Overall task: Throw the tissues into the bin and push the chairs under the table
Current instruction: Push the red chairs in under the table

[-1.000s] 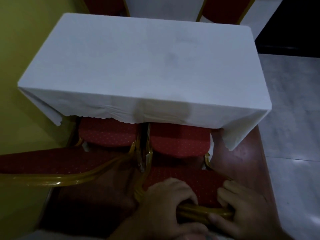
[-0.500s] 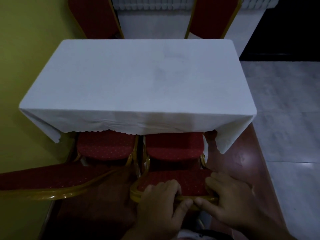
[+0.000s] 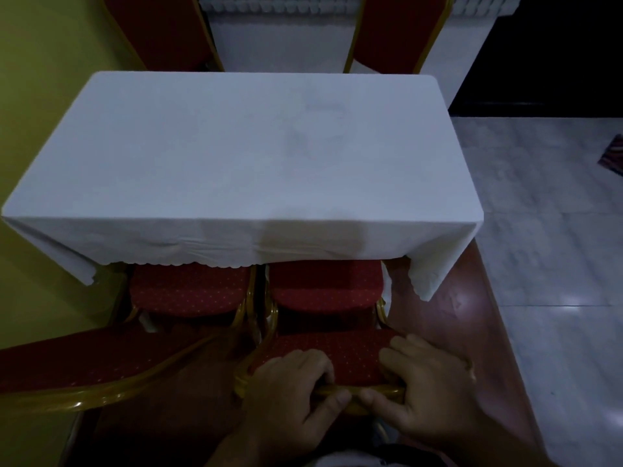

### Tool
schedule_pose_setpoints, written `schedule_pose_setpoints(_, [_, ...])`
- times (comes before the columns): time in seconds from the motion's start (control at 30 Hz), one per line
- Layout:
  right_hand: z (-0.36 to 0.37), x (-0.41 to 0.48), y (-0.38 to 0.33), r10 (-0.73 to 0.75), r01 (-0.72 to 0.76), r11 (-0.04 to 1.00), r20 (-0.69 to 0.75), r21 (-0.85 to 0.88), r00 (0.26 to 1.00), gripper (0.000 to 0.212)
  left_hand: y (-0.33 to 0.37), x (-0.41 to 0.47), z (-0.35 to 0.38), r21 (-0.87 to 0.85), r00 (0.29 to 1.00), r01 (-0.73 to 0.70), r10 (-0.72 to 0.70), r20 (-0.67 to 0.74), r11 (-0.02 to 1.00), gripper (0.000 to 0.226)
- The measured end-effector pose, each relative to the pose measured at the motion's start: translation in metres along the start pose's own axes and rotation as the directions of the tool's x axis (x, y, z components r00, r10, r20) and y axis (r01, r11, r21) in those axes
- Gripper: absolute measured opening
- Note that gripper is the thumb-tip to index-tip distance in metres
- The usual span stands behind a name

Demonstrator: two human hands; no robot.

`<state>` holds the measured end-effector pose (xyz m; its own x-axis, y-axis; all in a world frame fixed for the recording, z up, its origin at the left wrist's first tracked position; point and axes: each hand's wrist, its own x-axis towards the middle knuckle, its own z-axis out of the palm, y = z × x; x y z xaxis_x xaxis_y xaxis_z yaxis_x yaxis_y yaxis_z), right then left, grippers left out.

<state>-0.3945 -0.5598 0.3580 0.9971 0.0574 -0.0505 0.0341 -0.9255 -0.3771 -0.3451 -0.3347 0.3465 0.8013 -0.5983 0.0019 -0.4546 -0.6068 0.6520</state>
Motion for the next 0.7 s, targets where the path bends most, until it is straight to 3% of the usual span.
schedule_pose_setpoints(0.17, [-0.017,0.002,0.017,0.0,-0.023,0.991,0.17,0.13,0.986,0.046,0.009,0.015,-0.01,-0.067,0.987,0.131,-0.124,0.099,0.989,0.031])
schedule_pose_setpoints(0.27, [-0.035,-0.011,0.062,0.116,-0.135,0.982,0.138,0.136,0.984,0.037,0.036,0.045,0.0,-0.089,0.984,0.125,-0.112,0.14,0.988,0.034])
schedule_pose_setpoints(0.53, [-0.106,-0.075,0.297,0.41,-0.413,0.911,0.125,-0.002,0.903,0.041,0.183,0.19,0.121,0.024,0.99,0.022,-0.025,0.14,0.999,0.021])
schedule_pose_setpoints(0.63, [-0.136,-0.086,0.373,0.512,-0.509,0.858,0.17,-0.068,0.842,0.053,0.225,0.247,0.17,0.044,0.982,0.095,-0.101,0.162,0.995,0.028])
schedule_pose_setpoints(0.7, [-0.16,-0.076,0.408,0.504,-0.49,0.864,0.201,-0.12,0.84,0.046,0.247,0.283,0.19,0.037,0.973,0.142,-0.146,0.179,0.989,0.035])
